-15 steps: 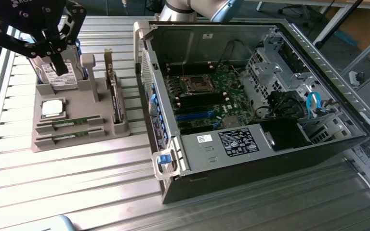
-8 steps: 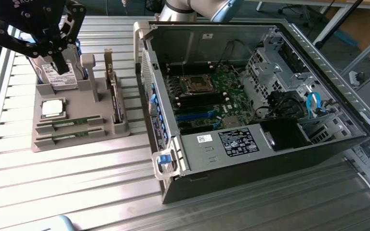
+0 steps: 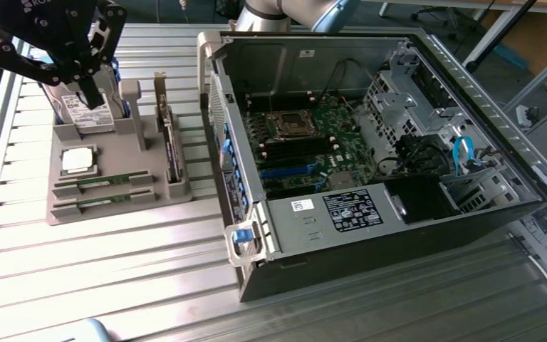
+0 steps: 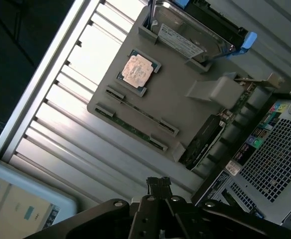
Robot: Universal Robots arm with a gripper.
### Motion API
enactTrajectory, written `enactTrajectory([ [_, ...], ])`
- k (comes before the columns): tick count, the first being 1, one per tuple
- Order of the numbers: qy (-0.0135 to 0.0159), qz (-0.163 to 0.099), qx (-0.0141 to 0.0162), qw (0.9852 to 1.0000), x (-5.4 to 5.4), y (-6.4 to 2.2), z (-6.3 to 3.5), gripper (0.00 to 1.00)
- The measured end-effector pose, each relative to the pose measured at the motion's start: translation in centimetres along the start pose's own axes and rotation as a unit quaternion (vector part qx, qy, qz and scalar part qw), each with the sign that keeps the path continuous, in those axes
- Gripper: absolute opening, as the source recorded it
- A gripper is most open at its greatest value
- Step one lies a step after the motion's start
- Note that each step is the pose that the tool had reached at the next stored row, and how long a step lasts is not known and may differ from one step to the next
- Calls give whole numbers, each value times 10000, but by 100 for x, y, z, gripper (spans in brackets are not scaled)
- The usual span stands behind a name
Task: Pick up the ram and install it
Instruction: 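Pick up the ram and move it above insertion slot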
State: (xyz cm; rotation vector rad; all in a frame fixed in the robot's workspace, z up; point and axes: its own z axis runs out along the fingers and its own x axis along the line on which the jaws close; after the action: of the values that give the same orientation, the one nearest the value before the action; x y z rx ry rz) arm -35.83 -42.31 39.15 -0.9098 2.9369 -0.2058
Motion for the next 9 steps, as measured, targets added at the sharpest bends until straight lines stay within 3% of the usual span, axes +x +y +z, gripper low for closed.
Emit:
enactTrajectory([
  [9, -47, -305, -8, 9995, 0, 0, 5, 10],
])
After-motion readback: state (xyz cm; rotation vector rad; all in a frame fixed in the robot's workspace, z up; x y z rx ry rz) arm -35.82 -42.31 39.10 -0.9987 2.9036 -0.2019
